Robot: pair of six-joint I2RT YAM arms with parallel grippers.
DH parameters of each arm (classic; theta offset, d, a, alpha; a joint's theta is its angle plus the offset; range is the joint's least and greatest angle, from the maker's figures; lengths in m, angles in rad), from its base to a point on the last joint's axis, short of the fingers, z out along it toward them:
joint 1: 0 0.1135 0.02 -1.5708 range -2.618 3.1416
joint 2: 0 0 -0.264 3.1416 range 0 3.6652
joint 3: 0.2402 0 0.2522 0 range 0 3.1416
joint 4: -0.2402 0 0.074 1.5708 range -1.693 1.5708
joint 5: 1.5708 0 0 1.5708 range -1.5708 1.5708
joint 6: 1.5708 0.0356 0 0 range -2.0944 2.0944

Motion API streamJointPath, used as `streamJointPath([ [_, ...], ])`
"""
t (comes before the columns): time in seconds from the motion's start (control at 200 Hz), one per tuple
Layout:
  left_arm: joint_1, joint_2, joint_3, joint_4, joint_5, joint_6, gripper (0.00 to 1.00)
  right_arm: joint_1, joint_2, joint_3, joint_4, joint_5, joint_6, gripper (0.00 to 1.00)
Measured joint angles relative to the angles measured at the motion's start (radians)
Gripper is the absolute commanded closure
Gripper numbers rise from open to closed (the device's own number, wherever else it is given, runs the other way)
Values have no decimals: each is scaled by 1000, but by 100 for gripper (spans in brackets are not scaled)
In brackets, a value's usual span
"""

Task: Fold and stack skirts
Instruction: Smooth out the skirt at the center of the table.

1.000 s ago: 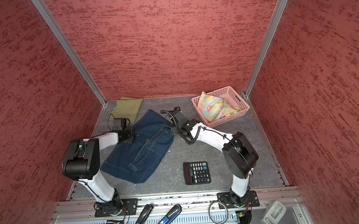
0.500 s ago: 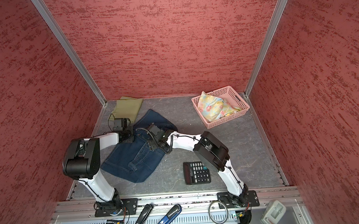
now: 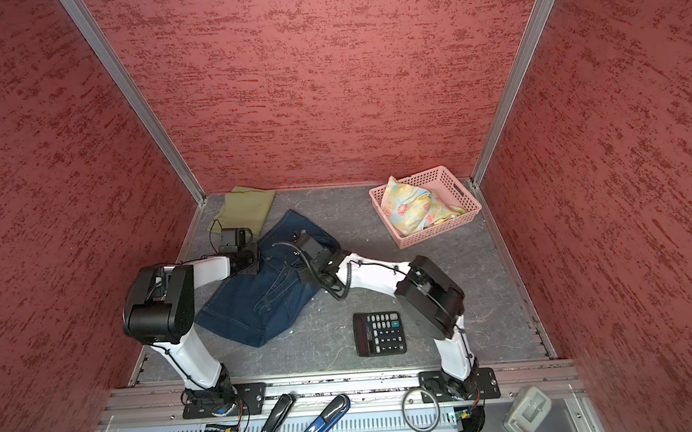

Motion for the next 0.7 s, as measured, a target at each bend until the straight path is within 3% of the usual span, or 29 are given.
streamJointPath([
  [0.16, 8, 0, -7, 13, 15, -6, 100, -35, -303, -293, 148, 61, 0, 100],
  [0.296, 7, 0, -11, 21, 23, -6, 100, -42, -487, -562, 224, 108, 31, 30],
  [0.356, 8, 0, -11, 22, 22, -6, 100, -42, -542, -643, 219, 129, 43, 15],
  [0.511, 7, 0, -13, 27, 21, -6, 100, -42, -626, -662, 200, 186, 37, 10],
  [0.701, 5, 0, -14, 29, 20, -7, 100, -43, -423, -347, 166, 169, 14, 16],
])
